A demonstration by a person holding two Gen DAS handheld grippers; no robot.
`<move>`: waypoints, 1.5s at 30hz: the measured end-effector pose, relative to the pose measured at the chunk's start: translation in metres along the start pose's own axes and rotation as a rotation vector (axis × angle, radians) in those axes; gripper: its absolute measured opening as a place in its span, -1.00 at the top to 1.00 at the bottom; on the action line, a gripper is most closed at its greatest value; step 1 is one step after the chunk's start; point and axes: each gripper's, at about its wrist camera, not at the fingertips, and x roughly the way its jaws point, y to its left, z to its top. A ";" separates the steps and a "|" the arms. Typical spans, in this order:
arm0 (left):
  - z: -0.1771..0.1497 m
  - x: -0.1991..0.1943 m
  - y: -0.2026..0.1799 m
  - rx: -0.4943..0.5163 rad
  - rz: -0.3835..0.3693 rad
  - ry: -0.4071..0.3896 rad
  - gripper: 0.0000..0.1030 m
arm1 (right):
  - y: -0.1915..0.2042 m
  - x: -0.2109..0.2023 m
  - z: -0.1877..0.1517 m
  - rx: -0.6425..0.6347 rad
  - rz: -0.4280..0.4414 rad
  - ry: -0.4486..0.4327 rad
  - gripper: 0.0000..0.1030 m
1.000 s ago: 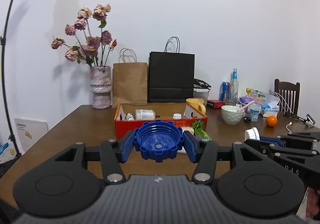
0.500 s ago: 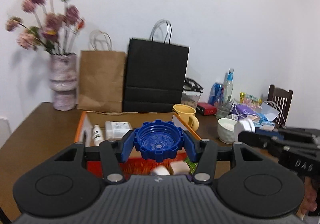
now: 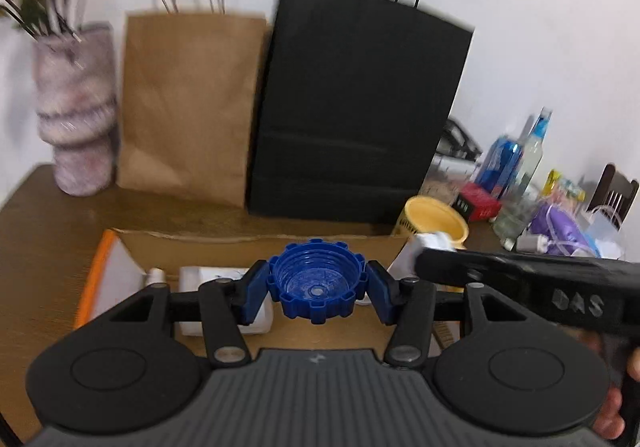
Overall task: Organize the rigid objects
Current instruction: 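Carry the blue cap with the left tool into the box while the right tool carries the white cap there, then open both tools to release the caps inside the box, then withdraw both tools from the box back over the table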
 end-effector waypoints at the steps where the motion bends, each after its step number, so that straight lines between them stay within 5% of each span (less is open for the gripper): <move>1: -0.001 0.014 0.001 0.000 0.010 0.015 -0.04 | -0.012 0.016 0.001 0.047 0.008 0.021 0.81; 9: -0.013 0.091 0.016 0.004 0.092 0.104 -0.05 | -0.058 0.094 -0.007 0.188 -0.040 0.114 0.73; 13: -0.012 0.090 0.018 0.030 0.102 0.073 -0.32 | -0.054 0.103 -0.007 0.163 -0.093 0.121 0.37; 17: -0.006 0.076 0.020 0.050 0.102 0.043 -0.48 | -0.046 0.096 -0.001 0.120 -0.105 0.105 0.23; 23: 0.003 0.036 0.035 -0.004 0.159 0.025 -0.53 | -0.030 0.056 0.008 0.093 -0.132 0.076 0.10; 30: -0.004 -0.039 0.032 0.049 0.215 -0.027 -0.60 | 0.003 -0.012 0.000 0.007 -0.223 0.052 -0.08; 45: -0.087 -0.210 -0.011 0.215 0.278 -0.297 -0.71 | 0.093 -0.160 -0.098 -0.327 -0.377 -0.163 -0.28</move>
